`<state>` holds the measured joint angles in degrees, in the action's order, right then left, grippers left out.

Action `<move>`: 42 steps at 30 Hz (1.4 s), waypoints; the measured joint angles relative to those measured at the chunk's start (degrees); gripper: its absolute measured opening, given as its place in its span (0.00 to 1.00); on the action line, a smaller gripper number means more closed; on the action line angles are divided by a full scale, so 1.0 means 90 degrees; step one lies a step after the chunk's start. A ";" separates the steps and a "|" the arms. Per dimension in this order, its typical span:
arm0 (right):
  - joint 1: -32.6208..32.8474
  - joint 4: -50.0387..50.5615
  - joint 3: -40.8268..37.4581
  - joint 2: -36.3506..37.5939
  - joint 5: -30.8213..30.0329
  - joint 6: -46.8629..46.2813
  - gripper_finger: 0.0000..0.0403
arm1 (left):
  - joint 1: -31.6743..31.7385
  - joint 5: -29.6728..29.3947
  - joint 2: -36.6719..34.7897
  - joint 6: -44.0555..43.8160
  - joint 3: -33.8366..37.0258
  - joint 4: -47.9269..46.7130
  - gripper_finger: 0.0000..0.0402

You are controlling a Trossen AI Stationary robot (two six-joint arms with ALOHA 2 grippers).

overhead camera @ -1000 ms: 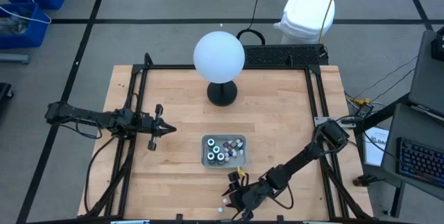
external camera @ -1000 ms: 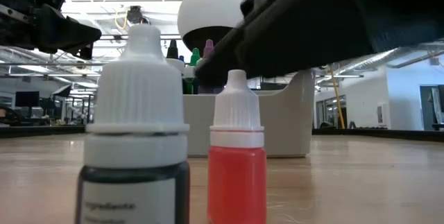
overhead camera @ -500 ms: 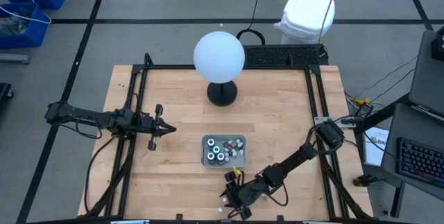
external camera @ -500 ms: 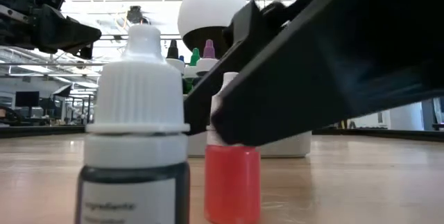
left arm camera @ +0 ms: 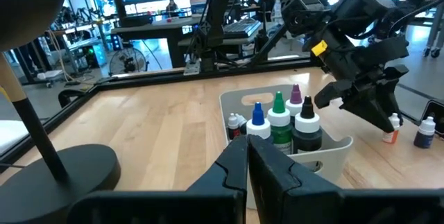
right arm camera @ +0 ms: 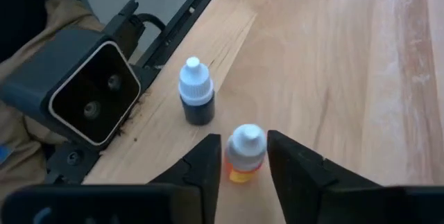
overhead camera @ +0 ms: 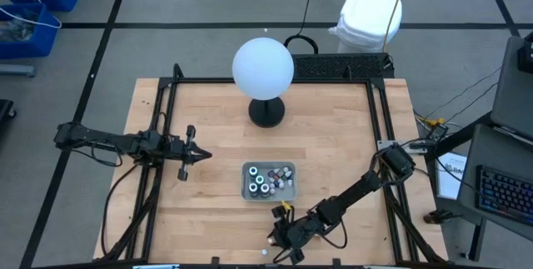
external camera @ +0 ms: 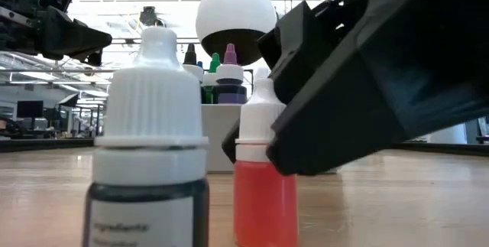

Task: Pick & Place food coloring
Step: Put the small orange food coloring bottle into the gray bin

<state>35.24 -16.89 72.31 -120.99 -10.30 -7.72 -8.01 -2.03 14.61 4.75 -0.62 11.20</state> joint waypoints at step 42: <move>-0.0905 0.3163 -0.0161 0.3425 -0.3564 0.0575 0.15 | 0.0000 -0.0011 0.0000 0.0022 0.0000 -0.0078 0.05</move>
<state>27.09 11.58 70.86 -90.16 -42.37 -2.54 -8.01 -2.13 14.61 4.95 -0.62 10.50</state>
